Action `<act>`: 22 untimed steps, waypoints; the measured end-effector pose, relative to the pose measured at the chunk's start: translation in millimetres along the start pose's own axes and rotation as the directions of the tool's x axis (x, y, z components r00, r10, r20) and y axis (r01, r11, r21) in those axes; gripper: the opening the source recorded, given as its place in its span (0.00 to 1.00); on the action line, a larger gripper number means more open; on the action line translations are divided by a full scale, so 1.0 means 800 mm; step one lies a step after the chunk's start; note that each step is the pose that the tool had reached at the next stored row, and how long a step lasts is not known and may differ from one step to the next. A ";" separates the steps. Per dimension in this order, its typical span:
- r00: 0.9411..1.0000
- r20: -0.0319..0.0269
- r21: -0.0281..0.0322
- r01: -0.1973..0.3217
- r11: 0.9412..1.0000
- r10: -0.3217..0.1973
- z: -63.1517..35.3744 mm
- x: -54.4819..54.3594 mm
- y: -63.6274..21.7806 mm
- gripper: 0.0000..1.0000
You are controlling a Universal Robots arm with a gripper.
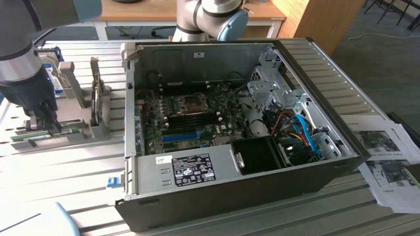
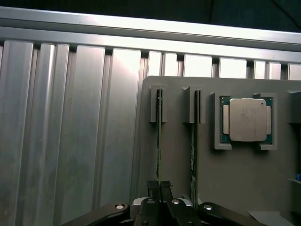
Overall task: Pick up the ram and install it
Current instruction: 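Pick up the ram and move it above insertion slot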
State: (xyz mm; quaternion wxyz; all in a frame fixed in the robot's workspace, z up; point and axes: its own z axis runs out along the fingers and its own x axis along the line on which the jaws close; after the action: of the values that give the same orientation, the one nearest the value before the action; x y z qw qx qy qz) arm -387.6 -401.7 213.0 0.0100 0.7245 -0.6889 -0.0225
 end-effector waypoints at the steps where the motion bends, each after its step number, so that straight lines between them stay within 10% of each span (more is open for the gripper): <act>1: 1.000 0.000 0.000 0.000 1.000 0.000 -0.001 0.000 0.000 0.11; 22: 1.000 0.000 0.000 0.000 1.000 0.000 -0.024 0.000 0.001 0.11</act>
State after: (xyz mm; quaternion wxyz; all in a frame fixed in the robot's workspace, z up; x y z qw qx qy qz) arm -387.6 -401.7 232.4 0.0099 0.7245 -0.6889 -0.0225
